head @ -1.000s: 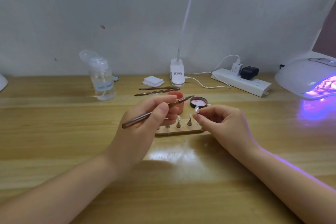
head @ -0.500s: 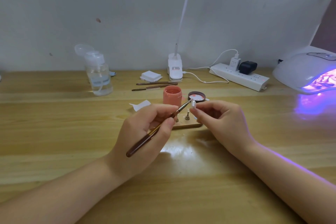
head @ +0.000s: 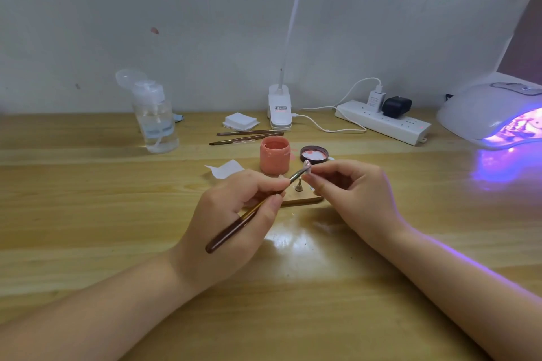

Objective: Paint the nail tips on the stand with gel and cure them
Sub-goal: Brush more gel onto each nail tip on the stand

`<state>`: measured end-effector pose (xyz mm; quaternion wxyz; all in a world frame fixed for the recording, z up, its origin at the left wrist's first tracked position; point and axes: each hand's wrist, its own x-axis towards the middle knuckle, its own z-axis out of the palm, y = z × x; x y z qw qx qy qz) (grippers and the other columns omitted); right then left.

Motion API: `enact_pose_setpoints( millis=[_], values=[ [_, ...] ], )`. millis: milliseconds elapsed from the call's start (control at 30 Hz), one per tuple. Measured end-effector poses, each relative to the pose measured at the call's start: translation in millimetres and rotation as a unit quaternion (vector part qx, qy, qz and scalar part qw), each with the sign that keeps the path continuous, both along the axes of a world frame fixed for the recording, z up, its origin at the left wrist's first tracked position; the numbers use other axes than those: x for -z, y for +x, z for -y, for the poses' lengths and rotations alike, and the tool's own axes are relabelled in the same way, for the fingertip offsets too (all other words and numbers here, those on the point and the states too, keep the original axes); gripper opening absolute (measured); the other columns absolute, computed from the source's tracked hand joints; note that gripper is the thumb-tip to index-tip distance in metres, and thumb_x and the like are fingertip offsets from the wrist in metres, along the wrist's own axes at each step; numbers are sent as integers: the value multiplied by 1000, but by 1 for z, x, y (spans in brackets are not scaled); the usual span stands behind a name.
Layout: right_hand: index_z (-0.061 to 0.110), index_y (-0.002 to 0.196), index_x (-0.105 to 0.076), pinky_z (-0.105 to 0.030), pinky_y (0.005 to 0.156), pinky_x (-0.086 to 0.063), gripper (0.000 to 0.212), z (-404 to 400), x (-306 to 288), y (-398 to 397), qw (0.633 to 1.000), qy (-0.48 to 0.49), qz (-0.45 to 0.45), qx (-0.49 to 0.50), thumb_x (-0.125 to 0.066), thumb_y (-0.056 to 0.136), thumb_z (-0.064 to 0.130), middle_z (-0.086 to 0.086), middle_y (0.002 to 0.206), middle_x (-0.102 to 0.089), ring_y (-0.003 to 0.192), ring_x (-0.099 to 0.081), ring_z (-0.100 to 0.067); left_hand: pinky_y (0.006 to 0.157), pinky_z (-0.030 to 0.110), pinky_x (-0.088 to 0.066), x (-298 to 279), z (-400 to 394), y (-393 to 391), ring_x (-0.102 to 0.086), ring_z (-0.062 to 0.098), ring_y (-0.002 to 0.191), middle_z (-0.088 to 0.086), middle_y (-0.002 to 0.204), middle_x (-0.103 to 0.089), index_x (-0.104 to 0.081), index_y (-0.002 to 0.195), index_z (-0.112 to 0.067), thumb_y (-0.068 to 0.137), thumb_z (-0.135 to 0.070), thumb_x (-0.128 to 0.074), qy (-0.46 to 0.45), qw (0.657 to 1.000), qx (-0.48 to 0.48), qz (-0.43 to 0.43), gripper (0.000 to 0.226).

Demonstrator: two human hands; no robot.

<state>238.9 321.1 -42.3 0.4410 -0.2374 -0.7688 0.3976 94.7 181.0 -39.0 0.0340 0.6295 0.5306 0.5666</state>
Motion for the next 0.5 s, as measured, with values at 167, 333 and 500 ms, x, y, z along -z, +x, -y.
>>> enact_pose_setpoints(
  millis=[167,333,500],
  values=[
    [23,84,-76,-40,72,-56,11,-1,1,0,1000,-11,-4,3,-77,80,13,3,74,-73,71,-69,-18,73,41,-56,2,3,-3,-69,17,84,-6,87,-71,-68,97,-19,86,-26,-52,-6,1000,4,27,21],
    [18,84,-78,-37,71,-56,5,0,1,-1,1000,-17,-9,-2,-78,79,17,3,74,-73,72,-69,-17,82,41,-58,2,-1,-3,-70,18,95,-8,95,-72,-67,108,-23,90,-29,-55,-6,999,-6,47,23],
    [21,85,-77,-34,71,-56,12,-2,2,-1,1000,-11,0,-2,-78,79,10,5,72,-73,68,-67,-10,79,24,-52,1,-2,-4,-68,9,90,-4,94,-73,-72,104,-13,88,-23,-57,9,1000,-9,-20,24]
  ],
)
